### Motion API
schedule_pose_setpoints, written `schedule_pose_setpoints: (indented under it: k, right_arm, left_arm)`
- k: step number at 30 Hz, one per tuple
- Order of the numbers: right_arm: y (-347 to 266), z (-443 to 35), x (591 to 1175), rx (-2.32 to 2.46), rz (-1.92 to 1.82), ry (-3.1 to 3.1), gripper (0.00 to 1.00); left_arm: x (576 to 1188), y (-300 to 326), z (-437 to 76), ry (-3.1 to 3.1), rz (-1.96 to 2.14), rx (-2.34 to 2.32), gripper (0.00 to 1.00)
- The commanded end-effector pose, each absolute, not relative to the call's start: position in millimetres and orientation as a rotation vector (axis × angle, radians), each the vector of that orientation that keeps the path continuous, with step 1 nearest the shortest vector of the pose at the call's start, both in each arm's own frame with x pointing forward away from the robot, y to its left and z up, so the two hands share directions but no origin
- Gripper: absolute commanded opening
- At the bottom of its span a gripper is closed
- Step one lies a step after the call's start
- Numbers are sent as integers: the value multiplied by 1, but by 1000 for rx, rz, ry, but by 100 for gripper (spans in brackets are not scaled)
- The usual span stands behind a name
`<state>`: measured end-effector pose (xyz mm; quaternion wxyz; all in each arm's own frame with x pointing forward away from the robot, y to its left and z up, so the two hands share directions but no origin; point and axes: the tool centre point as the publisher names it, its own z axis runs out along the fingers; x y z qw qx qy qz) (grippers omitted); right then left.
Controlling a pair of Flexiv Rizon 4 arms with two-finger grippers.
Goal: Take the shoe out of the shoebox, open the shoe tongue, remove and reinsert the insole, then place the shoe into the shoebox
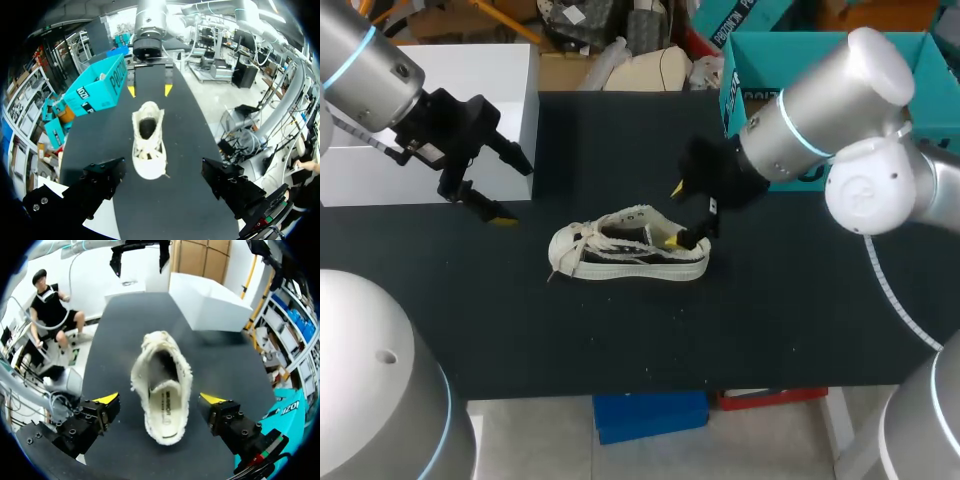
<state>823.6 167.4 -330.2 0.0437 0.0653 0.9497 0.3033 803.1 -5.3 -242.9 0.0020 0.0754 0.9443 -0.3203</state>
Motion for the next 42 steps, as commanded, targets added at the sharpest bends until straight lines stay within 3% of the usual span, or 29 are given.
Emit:
schedule_pose_setpoints:
  k: [1, 19, 42]
  right_arm:
    - [165, -346, 827, 180, 1081, 2829, 100]
    - [147, -400, 838, 220, 1220, 2777, 100]
    - [147, -430, 842, 227, 1361, 2710, 100]
  left_arm:
    - [803, -6, -244, 2961, -1004, 238, 100]
    - [803, -6, -244, 2961, -1004, 238, 100]
    - [803, -6, -244, 2961, -1004, 238, 100]
